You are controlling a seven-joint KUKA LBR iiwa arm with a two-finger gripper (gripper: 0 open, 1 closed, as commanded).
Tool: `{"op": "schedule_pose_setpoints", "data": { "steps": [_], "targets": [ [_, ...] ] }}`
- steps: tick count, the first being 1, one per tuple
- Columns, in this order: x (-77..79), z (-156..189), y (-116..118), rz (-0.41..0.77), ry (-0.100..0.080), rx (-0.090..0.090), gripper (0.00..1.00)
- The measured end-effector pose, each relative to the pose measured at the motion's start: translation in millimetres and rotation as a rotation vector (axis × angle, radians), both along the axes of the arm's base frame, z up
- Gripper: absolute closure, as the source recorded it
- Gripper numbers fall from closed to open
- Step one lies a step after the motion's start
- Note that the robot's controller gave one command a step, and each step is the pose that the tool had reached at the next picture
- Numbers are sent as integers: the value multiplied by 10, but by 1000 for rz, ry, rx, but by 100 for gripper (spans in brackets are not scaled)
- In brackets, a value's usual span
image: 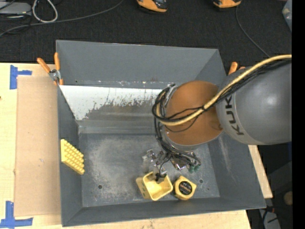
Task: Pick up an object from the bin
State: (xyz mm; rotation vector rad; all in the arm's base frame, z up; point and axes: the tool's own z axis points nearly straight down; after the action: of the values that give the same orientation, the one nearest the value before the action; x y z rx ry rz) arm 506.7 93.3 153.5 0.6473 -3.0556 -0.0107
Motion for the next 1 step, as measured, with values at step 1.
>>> {"op": "schedule_pose_setpoints", "data": {
  "steps": [1],
  "targets": [
    [-17, 140, -57, 9, -19, 7, 100]
  ]
}}
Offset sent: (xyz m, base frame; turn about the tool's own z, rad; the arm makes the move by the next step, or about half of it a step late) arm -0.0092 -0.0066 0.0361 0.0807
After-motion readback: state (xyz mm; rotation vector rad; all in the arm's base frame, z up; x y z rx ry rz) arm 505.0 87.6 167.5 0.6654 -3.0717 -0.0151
